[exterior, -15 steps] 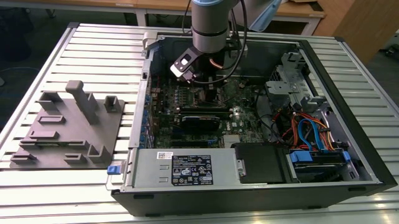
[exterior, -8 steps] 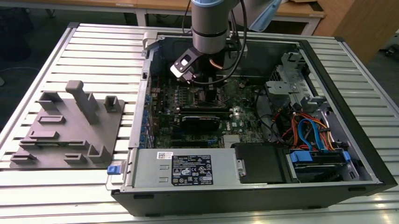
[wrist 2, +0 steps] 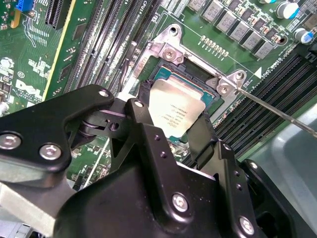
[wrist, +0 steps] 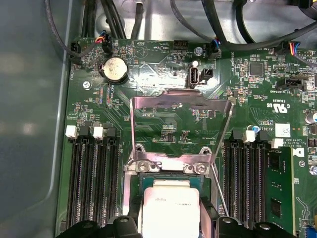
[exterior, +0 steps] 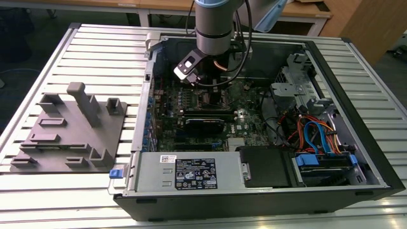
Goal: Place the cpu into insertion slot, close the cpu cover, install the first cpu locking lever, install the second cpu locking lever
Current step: 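Place the cpu into insertion slot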
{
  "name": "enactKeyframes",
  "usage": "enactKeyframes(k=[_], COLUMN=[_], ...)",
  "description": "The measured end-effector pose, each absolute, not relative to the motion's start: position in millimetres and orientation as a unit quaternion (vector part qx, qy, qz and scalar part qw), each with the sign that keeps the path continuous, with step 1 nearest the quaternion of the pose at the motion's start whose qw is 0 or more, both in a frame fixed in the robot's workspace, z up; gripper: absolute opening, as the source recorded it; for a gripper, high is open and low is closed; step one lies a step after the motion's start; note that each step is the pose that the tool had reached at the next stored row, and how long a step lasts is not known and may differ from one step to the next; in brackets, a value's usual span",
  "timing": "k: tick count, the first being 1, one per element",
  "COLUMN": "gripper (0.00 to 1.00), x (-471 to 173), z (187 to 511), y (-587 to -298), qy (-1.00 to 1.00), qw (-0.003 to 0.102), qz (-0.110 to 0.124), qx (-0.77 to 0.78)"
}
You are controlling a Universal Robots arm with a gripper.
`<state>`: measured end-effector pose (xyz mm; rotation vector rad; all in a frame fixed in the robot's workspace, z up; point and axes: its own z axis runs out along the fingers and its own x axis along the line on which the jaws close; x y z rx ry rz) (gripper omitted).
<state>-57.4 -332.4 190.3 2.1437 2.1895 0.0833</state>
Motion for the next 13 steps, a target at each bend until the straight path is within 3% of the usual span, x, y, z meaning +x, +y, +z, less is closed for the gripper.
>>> enactKeyframes(k=[13], gripper=[0.54], x=[-57.8], z=[191.2], y=[-332.3], qy=[0.714], qw=[0.038], qz=[0.028], qx=[0.699])
